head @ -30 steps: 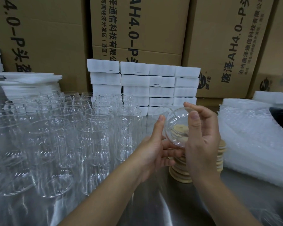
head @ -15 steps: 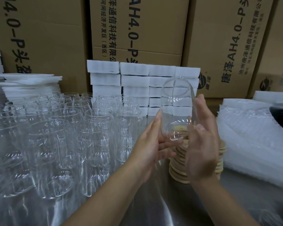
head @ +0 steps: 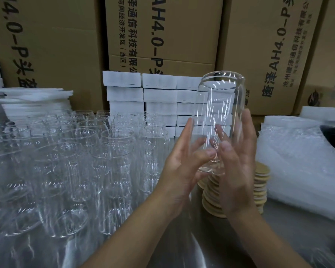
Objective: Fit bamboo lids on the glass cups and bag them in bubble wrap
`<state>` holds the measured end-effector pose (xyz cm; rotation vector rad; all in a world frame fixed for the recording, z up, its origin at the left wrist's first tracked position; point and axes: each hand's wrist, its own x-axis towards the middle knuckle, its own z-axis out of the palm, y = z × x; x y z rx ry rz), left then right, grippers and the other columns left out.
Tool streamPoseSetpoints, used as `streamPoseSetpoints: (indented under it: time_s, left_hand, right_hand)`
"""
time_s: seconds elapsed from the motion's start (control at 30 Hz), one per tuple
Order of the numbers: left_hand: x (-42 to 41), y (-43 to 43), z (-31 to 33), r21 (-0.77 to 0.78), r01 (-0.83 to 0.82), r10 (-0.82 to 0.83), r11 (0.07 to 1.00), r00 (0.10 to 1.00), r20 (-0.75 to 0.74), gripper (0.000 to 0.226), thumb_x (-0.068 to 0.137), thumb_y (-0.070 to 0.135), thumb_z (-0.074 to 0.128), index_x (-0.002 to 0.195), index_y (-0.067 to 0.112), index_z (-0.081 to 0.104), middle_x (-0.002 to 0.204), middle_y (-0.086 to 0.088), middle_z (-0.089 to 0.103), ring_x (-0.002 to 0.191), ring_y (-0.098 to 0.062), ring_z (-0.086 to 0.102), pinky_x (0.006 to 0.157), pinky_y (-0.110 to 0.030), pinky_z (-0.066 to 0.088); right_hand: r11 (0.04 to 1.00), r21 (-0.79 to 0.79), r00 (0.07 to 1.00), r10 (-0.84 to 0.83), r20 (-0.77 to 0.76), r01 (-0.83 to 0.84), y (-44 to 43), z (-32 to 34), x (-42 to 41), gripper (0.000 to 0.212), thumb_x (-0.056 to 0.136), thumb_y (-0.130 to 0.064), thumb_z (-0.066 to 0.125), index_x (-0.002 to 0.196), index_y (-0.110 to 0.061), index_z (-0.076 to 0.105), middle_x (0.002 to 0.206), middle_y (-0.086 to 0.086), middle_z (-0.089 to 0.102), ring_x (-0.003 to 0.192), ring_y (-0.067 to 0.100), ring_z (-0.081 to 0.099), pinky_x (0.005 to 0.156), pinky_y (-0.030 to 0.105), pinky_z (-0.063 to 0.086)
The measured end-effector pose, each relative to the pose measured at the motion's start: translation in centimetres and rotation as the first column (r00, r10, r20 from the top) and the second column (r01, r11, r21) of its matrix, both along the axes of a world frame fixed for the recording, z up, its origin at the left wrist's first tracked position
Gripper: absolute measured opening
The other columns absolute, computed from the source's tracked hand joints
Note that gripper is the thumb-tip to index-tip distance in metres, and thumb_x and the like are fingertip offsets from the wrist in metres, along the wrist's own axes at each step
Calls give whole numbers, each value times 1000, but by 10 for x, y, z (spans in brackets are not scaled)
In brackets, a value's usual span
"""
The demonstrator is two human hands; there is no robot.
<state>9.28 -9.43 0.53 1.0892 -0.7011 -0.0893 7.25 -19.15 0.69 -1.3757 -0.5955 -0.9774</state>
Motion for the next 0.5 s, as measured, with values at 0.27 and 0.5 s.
streamPoseSetpoints:
  time_s: [0.27, 0.5]
  left_hand:
    - [-6, 0, -2, 158, -229, 200, 960, 963, 184, 86, 46, 53, 75, 118, 78, 33, 128, 25, 36, 122, 10, 42, 86, -18, 51]
    - [-4, -1, -4, 103, -350, 327, 931, 926, 188, 101, 42, 49, 81, 131, 54, 34, 123, 9, 52, 109, 1, 60, 88, -27, 55]
  right_hand:
    - [986, 142, 994, 93, -54, -85, -4, 3, 6, 61, 86, -33, 57, 137, -45, 27, 146, 0, 40, 121, 11, 57, 91, 27, 52]
    - [974, 201, 988, 125, -94, -104, -9, 6, 11, 56, 81, -46, 58, 132, -52, 37, 137, -4, 52, 116, 13, 61, 89, 28, 54]
